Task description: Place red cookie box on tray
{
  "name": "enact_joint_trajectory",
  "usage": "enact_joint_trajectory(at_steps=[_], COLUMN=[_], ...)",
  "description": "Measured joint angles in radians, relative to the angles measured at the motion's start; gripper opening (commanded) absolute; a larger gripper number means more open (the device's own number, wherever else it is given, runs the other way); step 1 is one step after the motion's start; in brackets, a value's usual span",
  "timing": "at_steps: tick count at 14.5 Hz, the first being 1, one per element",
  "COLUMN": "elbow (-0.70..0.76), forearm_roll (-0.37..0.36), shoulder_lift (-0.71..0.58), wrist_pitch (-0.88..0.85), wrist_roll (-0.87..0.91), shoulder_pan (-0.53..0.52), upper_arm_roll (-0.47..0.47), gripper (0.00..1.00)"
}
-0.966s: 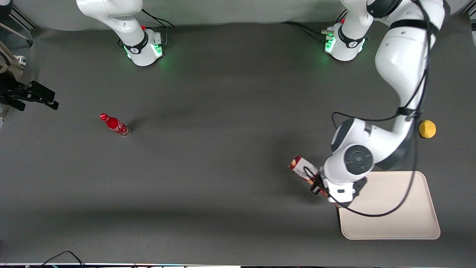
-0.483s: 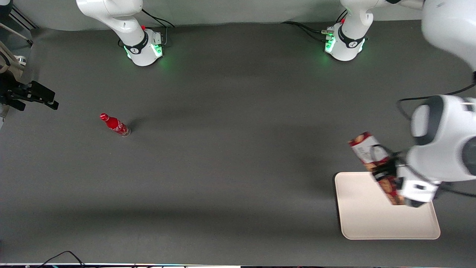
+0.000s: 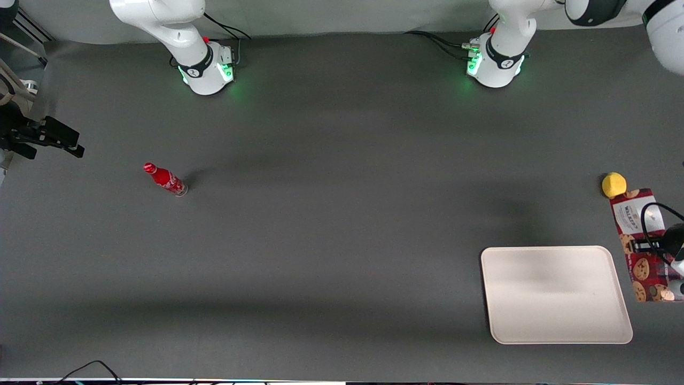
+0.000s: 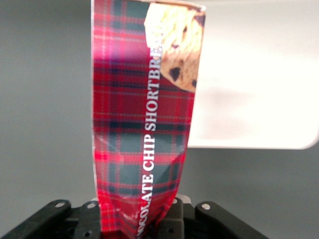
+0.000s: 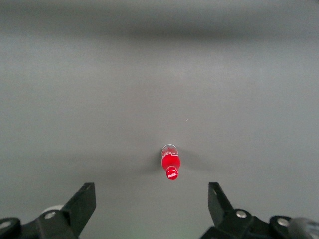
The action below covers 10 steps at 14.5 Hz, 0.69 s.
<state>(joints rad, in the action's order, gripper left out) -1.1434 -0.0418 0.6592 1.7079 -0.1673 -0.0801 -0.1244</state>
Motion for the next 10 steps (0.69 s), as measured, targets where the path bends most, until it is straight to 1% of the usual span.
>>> enact_joint_trajectory(at_steps=[2,5,8,9,10], elbow=[-0.001,-0.001,-0.006,-0.013,-0.022], forearm_roll=[0.000,0.000,0.002,0.009,0.016], shoulder_lift=[0.078,0.198,0.276,0.289,0.297], wrist_pitch=[0.108,0.263,0.380,0.412,0.437], wrist_roll=[-0.052,-0.084,-0.094,-0.097,-0.099], shoulder_pan=[-0.006,-0.029,-0.058,-0.065,-0.068], upper_arm_roll=[-0.016,-0.024,-0.027,-0.027,-0.027], gripper=[0.00,0.00,0.00,0.86,1.00])
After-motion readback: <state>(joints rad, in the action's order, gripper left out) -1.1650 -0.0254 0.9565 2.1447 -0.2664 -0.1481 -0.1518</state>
